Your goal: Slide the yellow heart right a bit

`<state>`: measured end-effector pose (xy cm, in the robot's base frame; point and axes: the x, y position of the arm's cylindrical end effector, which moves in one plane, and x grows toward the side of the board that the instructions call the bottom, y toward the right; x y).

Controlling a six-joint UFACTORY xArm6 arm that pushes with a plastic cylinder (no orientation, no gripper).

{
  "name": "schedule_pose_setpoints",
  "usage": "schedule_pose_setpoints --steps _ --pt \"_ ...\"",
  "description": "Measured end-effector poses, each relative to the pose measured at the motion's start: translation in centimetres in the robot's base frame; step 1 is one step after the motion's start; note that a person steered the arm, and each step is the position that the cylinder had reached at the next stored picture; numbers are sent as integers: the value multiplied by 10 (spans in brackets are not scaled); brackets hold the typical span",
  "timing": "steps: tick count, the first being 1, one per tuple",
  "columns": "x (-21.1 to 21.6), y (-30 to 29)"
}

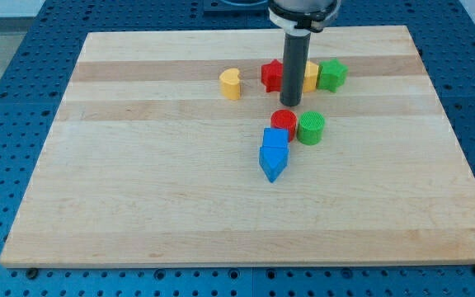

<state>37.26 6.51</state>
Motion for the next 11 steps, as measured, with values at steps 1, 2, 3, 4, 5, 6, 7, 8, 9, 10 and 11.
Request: schedule_pose_setpoints --steps 1,2,3,4,5,6,7,8,9,10,11 --pt "0 -4" --pt "7 -38" --pt "14 -76" --pt "5 -100" --pt "-13 -105" --pt "-24 -105" --pt "-26 -110" --pt "-27 -133" --pt "-42 -147" --pt "-52 -146" --pt "-52 -135"
